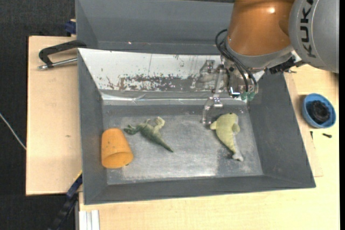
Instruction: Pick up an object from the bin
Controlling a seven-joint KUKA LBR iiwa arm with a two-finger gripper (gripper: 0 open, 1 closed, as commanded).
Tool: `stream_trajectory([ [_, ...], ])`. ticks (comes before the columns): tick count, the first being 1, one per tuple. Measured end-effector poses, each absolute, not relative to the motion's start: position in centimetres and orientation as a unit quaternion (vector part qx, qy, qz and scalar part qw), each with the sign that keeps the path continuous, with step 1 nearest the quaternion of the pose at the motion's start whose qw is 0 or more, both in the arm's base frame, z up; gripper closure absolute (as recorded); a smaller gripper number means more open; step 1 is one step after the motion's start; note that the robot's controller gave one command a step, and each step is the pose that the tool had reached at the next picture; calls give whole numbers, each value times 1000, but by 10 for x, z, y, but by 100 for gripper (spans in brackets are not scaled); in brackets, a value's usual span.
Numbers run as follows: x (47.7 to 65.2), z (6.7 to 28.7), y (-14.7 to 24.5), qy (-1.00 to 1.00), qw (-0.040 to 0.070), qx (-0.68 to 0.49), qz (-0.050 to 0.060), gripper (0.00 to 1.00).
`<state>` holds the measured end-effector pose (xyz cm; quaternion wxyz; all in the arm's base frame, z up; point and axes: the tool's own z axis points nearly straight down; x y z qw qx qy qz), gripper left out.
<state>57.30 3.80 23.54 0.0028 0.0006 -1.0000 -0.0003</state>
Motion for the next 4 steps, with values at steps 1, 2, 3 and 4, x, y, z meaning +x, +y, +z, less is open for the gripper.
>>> stream_trajectory([
  [1, 570, 88, 76, -1000, 4, -5, -1, 0],
  [2, 562, 73, 116, -999, -3, 43, 0, 0],
  [3, 567, 73, 93, -980, -6, 198, -1, 0],
  [4, 584, 72, 127, -936, -5, 352, 0, 0],
])
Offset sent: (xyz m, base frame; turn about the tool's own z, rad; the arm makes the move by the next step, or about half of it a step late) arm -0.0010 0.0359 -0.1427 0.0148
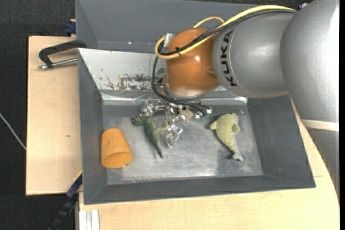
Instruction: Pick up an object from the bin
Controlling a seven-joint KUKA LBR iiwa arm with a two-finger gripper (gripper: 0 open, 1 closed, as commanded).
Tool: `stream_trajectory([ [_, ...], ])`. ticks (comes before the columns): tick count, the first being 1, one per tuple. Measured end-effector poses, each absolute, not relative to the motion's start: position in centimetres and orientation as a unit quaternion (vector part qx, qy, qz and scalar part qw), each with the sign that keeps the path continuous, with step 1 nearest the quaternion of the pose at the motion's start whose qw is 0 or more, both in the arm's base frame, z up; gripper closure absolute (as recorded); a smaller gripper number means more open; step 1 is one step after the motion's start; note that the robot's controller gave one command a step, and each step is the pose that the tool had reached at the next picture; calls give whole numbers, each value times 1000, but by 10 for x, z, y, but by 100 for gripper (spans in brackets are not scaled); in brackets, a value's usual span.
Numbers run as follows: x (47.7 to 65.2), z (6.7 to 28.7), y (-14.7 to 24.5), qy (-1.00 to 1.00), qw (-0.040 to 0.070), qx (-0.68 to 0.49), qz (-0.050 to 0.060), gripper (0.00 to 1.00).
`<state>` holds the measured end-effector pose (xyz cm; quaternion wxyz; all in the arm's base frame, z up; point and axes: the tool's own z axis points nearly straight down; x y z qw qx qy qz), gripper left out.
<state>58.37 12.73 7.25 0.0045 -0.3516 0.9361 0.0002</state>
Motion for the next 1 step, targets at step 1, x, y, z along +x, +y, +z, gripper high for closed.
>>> stream_trajectory([
  [1, 586, 75, 127, 936, 7, -351, 0, 100],
])
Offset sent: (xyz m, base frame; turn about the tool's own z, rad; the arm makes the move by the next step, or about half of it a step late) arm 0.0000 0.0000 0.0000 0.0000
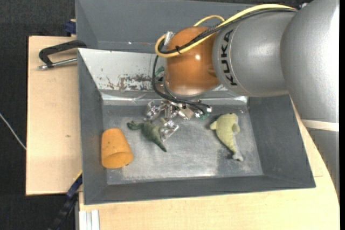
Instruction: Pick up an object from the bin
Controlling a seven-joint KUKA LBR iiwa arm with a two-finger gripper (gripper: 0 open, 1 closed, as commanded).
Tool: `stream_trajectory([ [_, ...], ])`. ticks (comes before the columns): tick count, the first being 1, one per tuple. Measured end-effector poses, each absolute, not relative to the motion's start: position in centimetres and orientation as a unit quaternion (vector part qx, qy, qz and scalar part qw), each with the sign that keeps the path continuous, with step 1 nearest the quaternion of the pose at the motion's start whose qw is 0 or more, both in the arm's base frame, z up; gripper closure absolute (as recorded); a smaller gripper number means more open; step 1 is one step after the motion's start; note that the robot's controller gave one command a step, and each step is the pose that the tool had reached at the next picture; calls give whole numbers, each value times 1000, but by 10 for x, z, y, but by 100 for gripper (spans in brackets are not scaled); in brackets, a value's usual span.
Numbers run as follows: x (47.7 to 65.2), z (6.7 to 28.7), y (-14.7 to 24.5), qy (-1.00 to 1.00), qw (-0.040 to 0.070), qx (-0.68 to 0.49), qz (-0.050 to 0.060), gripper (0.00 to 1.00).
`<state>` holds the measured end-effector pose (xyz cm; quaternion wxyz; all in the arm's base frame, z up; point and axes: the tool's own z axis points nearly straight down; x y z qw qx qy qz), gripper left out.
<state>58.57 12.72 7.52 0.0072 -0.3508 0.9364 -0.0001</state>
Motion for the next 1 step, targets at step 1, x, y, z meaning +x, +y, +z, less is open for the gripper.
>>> stream_trajectory([
  [1, 585, 250, 158, 933, 8, -359, 0, 100],
])
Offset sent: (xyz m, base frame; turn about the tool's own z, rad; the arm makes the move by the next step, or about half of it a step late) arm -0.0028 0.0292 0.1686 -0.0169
